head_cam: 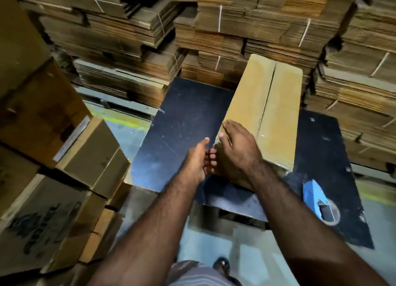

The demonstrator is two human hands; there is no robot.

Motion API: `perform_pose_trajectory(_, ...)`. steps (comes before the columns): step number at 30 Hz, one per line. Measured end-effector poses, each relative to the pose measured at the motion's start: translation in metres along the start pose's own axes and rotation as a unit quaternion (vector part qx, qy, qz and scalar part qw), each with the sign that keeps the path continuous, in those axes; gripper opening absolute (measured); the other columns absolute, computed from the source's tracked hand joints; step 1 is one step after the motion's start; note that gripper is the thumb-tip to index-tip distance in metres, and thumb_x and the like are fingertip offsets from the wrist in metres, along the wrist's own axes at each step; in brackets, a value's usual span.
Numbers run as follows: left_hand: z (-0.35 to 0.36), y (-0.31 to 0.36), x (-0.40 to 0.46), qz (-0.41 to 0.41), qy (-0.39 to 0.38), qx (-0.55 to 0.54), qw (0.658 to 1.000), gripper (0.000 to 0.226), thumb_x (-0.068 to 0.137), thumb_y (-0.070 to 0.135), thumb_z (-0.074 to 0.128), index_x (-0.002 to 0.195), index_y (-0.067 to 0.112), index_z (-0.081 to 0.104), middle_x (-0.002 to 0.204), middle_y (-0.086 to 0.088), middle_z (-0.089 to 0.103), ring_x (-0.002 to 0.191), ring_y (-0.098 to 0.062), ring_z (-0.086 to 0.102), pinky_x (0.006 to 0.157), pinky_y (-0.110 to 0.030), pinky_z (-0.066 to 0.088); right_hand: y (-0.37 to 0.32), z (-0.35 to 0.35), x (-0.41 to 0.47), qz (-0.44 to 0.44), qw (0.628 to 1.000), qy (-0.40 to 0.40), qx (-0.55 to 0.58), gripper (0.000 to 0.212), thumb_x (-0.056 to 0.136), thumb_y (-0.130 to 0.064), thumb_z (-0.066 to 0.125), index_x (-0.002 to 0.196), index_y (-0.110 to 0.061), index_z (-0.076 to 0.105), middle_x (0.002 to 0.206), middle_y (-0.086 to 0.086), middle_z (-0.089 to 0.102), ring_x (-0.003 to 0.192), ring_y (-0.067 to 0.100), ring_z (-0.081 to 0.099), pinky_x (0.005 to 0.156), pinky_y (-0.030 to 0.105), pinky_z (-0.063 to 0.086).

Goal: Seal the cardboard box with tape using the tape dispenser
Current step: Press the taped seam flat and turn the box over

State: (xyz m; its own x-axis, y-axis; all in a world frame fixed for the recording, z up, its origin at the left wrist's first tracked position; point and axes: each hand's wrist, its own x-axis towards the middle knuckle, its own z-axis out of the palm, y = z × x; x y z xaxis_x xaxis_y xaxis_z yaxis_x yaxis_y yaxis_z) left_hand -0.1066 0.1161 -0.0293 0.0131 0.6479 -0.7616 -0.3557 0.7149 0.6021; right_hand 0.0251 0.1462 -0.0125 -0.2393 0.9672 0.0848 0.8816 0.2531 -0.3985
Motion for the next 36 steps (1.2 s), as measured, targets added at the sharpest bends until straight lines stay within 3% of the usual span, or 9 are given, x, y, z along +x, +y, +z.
perform_pose_trajectory(4, -0.008, 0.003, 0.004, -0.055, -0.049, -0.001, 0.997, 0.034, 0.093, 0.045, 0.056, 0.077, 0.018, 0.067, 0.066, 0.002, 0.058, 0.059, -0.015, 0.053, 0.058, -0.025, 0.044, -0.008, -0.002, -0.002, 0.025, 1.0, -0.007, 0.014, 0.048, 0.104, -0.032, 0.043, 0.148, -0.013, 0.043, 0.155, 0.007, 0.04, 0.144, 0.019, 0.033, 0.119, 0.029, 0.022)
perform_pose_trajectory(11, -0.007, 0.005, 0.01, -0.022, -0.047, -0.026, 0.998, 0.024, 0.092, 0.029, 0.063, 0.071, 0.018, 0.066, 0.058, 0.007, 0.055, 0.055, -0.012, 0.053, 0.061, -0.026, 0.047, -0.013, -0.002, -0.008, 0.024, 0.999, -0.027, -0.015, 0.054, 0.104, -0.034, 0.041, 0.153, -0.013, 0.034, 0.16, 0.006, 0.03, 0.148, 0.018, 0.023, 0.119, 0.024, 0.014)
perform_pose_trajectory(16, -0.009, -0.001, 0.022, 0.137, 0.003, -0.022, 0.99, 0.021, 0.095, 0.022, 0.065, 0.075, 0.015, 0.064, 0.062, 0.002, 0.058, 0.049, -0.009, 0.048, 0.049, -0.018, 0.04, -0.01, -0.002, -0.007, 0.015, 0.999, -0.029, -0.019, 0.053, 0.104, -0.034, 0.043, 0.151, -0.01, 0.037, 0.158, 0.008, 0.033, 0.147, 0.019, 0.027, 0.117, 0.019, 0.01)
perform_pose_trajectory(20, -0.004, -0.015, 0.038, 0.258, 0.079, 0.025, 0.963, 0.023, 0.086, 0.034, 0.068, 0.074, 0.016, 0.068, 0.064, 0.001, 0.065, 0.056, -0.013, 0.055, 0.057, -0.026, 0.047, -0.005, 0.007, -0.009, 0.004, 0.998, -0.034, -0.053, 0.061, 0.101, -0.044, 0.032, 0.151, -0.01, 0.037, 0.158, 0.007, 0.032, 0.147, 0.021, 0.027, 0.121, 0.036, 0.02)
perform_pose_trajectory(22, 0.003, -0.024, 0.04, 0.291, 0.12, 0.052, 0.948, 0.022, 0.088, 0.036, 0.068, 0.074, 0.019, 0.067, 0.069, 0.005, 0.067, 0.063, -0.012, 0.059, 0.063, -0.027, 0.05, -0.003, 0.011, -0.01, 0.002, 0.996, -0.038, -0.086, 0.067, 0.1, -0.051, 0.021, 0.154, -0.012, 0.03, 0.161, 0.006, 0.026, 0.149, 0.02, 0.021, 0.121, 0.035, 0.017)
perform_pose_trajectory(26, 0.013, -0.033, 0.037, 0.349, 0.174, 0.058, 0.919, 0.011, 0.092, 0.031, 0.069, 0.088, 0.022, 0.064, 0.078, 0.007, 0.067, 0.072, -0.009, 0.061, 0.063, -0.015, 0.045, -0.004, 0.014, -0.008, 0.001, 0.992, -0.053, -0.116, 0.076, 0.097, -0.057, 0.004, 0.156, -0.013, 0.019, 0.164, 0.006, 0.015, 0.151, 0.02, 0.013, 0.118, 0.03, 0.008)
perform_pose_trajectory(29, 0.01, -0.031, 0.035, 0.337, 0.198, 0.028, 0.92, 0.016, 0.087, 0.025, 0.075, 0.095, 0.027, 0.061, 0.07, 0.009, 0.063, 0.063, -0.006, 0.059, 0.066, -0.026, 0.053, -0.001, 0.013, -0.008, -0.017, 0.993, -0.064, -0.098, 0.08, 0.096, -0.061, 0.005, 0.156, -0.01, 0.021, 0.164, 0.008, 0.015, 0.151, 0.02, 0.012, 0.121, 0.034, 0.01)
perform_pose_trajectory(33, 0.009, -0.028, 0.017, 0.423, 0.186, 0.045, 0.886, 0.014, 0.093, 0.016, 0.062, 0.095, 0.025, 0.072, 0.092, 0.012, 0.074, 0.089, -0.006, 0.069, 0.082, -0.027, 0.056, 0.003, 0.006, -0.007, -0.026, 0.991, -0.095, -0.093, 0.061, 0.106, -0.039, 0.032, 0.157, -0.01, 0.015, 0.165, 0.008, 0.007, 0.152, 0.019, 0.004, 0.119, 0.029, 0.002)
perform_pose_trajectory(36, 0.014, -0.038, -0.001, 0.406, 0.118, 0.085, 0.902, 0.032, 0.1, 0.032, 0.048, 0.123, 0.026, 0.07, 0.122, 0.015, 0.07, 0.114, 0.001, 0.062, 0.098, -0.02, 0.047, 0.001, 0.007, -0.006, -0.028, 0.991, -0.091, -0.096, 0.06, 0.106, -0.035, 0.032, 0.157, -0.008, 0.014, 0.165, 0.009, 0.005, 0.152, 0.019, 0.003, 0.119, 0.029, 0.0)
